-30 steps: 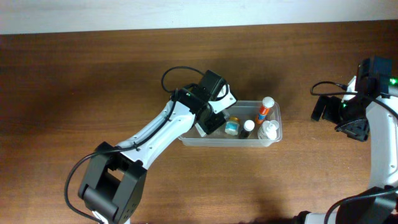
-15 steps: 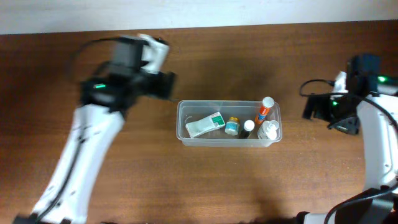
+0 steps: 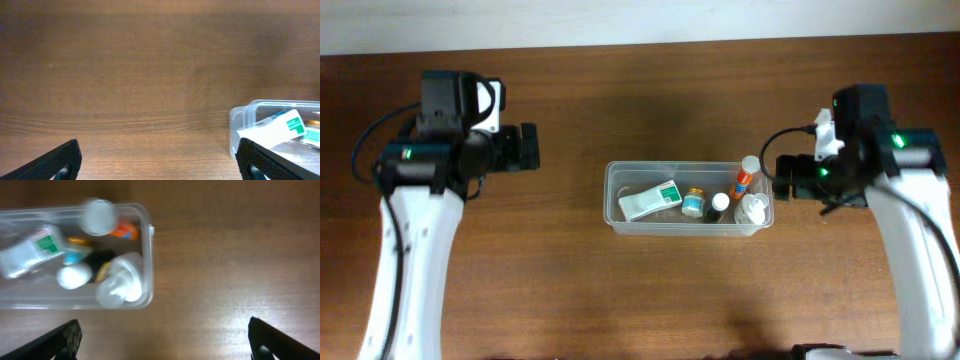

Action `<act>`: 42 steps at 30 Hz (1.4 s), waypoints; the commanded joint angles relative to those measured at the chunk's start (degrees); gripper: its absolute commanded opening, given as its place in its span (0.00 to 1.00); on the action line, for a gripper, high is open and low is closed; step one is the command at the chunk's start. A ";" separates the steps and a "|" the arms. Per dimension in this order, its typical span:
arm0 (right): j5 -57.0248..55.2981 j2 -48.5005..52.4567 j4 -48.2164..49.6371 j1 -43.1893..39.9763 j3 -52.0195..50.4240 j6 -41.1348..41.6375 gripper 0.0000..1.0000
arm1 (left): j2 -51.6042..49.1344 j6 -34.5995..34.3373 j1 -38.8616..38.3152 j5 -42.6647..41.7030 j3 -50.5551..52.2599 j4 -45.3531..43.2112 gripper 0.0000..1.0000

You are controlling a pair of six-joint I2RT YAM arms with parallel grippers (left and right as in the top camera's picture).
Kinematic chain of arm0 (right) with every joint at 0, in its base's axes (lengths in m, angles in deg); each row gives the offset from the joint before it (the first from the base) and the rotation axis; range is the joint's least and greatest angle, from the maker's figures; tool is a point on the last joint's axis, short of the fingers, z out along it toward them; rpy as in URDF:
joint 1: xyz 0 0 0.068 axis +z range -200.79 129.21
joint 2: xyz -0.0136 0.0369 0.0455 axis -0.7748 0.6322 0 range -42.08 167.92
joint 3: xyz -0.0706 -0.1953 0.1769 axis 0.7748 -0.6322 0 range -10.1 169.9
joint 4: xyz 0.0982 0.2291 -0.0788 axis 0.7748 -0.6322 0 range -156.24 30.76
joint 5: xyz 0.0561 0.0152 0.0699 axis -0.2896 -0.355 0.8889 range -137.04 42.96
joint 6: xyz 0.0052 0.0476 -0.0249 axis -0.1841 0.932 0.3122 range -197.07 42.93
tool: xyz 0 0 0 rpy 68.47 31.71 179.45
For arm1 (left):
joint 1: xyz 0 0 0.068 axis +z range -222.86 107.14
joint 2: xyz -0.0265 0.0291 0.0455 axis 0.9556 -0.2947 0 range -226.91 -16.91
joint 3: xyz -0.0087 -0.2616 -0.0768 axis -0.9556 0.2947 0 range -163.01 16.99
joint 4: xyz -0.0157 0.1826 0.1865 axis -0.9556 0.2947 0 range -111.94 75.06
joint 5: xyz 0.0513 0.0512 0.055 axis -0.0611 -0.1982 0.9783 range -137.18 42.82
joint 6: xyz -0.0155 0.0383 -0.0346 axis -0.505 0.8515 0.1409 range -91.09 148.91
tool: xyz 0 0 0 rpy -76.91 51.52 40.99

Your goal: Pack container

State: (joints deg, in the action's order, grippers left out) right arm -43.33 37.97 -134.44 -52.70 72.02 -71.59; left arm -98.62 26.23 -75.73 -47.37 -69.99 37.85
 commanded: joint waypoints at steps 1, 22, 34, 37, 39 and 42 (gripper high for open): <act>-2.01 -12.61 0.33 2.78 -1.33 -0.74 0.98 | 13.77 -0.55 -2.93 3.80 4.35 -0.87 0.99; -5.92 -50.38 4.48 6.03 -17.73 -0.57 0.98 | 53.44 -8.61 -7.48 10.54 35.80 9.55 0.99; -7.06 -52.04 7.76 6.14 -20.17 -1.27 0.98 | 53.42 -8.61 -7.48 10.54 35.80 9.55 0.99; -7.02 -55.21 12.11 5.92 -25.51 -1.25 0.98 | 53.40 -8.61 -7.48 10.54 35.80 9.55 0.99; -7.04 -58.99 17.55 5.92 -31.76 -1.25 0.98 | 53.42 -8.61 -7.48 10.54 35.80 9.55 0.99; -6.99 -65.37 28.33 5.92 -41.88 -1.25 0.98 | 53.40 -8.61 -7.48 10.54 35.80 9.55 0.99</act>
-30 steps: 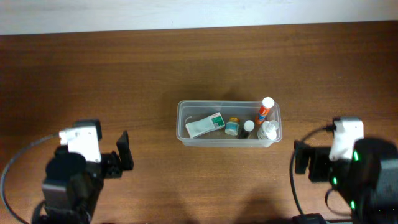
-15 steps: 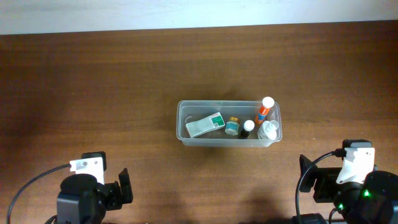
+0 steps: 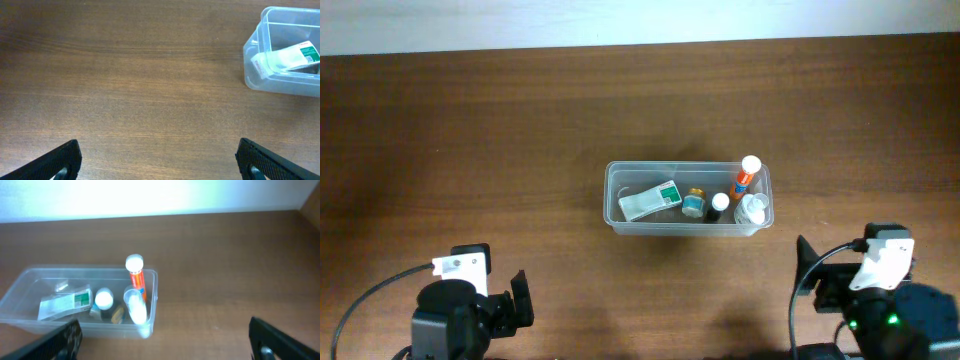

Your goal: Pack container

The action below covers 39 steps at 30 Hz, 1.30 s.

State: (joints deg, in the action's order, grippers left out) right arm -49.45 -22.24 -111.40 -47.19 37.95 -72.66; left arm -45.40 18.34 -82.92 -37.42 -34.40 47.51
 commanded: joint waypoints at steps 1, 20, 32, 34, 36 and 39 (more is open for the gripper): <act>-0.81 -7.37 9.84 0.44 -11.39 -0.17 0.98 | 0.20 -0.72 -0.28 0.59 0.22 -0.11 0.99; 0.63 -19.65 48.63 0.46 -47.74 -0.98 0.98 | 0.17 -0.72 -0.28 0.59 0.22 -0.11 0.99; 0.61 -19.47 47.65 0.52 -47.74 -1.01 0.98 | 0.17 -0.72 -0.28 0.59 0.22 -0.11 0.99; 0.63 -19.47 47.65 0.52 -47.74 -1.01 0.98 | 0.17 -0.72 -0.28 0.59 0.22 -0.11 0.99; 0.63 -19.47 47.65 0.52 -47.74 -1.01 0.98 | 0.20 -0.72 -0.28 0.59 0.22 -0.11 0.99; 0.63 -19.47 47.65 0.52 -47.74 -1.01 0.98 | 0.20 -0.72 -0.28 0.59 0.22 -0.11 0.99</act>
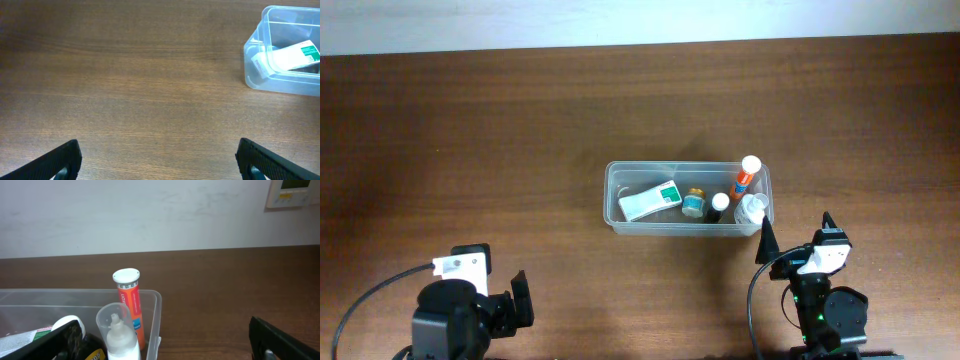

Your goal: Pack container

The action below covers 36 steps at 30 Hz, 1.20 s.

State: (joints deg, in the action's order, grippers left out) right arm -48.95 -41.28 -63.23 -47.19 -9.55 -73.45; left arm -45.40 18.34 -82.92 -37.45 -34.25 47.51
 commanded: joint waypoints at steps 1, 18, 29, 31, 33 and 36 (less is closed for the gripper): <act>0.13 -0.44 -0.52 0.52 -0.24 -0.22 0.98 | 0.20 -0.72 -0.28 0.63 0.07 -0.11 0.99; 0.11 -0.44 -0.52 0.52 -0.24 -0.22 0.99 | 1.27 -0.52 0.20 2.67 0.28 -0.17 0.99; 0.13 -0.44 -0.52 0.52 -0.24 -0.20 0.98 | 14.71 -0.48 6.69 2.12 10.01 -18.67 0.99; 0.13 -0.44 -0.52 0.52 -0.24 -0.22 0.98 | 17.38 -0.48 7.50 3.80 13.51 -23.85 0.99; 0.13 -0.44 -0.52 0.52 -0.24 -0.22 0.99 | 19.98 -0.46 8.13 5.20 17.51 -29.29 0.99; 0.11 -0.44 -0.52 0.52 -0.24 -0.22 0.98 | 23.65 0.02 8.79 6.19 24.06 -38.12 0.99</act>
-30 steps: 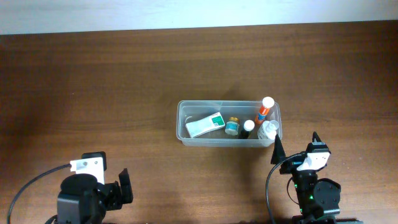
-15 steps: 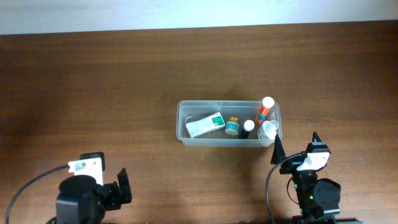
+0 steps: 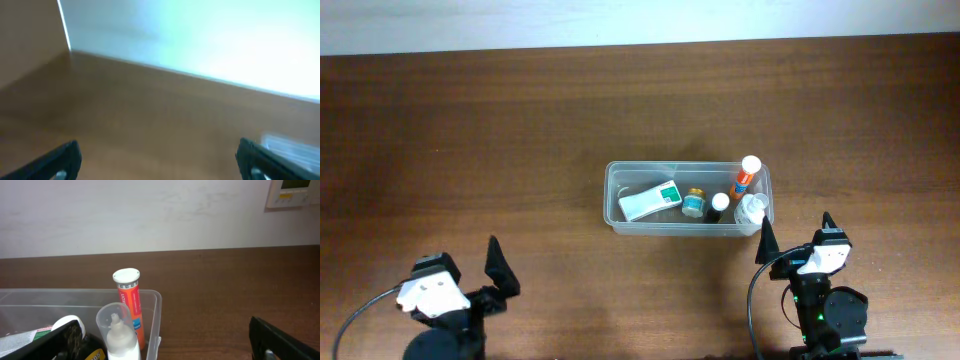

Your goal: Pack container

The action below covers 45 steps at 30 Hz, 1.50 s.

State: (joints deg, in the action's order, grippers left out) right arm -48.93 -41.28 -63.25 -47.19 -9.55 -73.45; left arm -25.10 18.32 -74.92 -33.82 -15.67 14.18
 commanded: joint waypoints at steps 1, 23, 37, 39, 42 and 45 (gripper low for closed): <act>0.09 -0.44 -0.50 0.52 -0.24 -0.22 0.98 | 4.35 0.13 1.07 2.54 7.58 -7.61 0.99; 0.09 -0.44 -0.50 0.52 -0.24 -0.22 0.98 | 7.89 5.31 1.49 2.32 32.09 -32.13 0.99; 0.11 -0.44 -0.50 0.52 -0.24 -0.22 0.99 | 7.89 5.31 1.49 2.34 32.11 -32.63 0.99; 0.11 -0.44 -0.50 0.52 -0.24 -0.22 0.98 | 7.89 5.31 1.49 2.34 32.11 -32.65 0.99; 0.09 -0.44 -0.50 0.52 -0.24 -0.22 0.98 | 7.87 5.31 1.49 2.34 32.11 -32.65 0.99; 0.11 -0.44 -0.50 0.52 -0.24 -0.22 0.98 | 7.85 5.29 1.49 2.34 32.11 -32.65 0.99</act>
State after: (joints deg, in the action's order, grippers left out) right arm -48.93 -41.28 -63.25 -47.19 -9.55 -73.45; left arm -17.75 22.69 -73.68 -31.30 16.42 -18.89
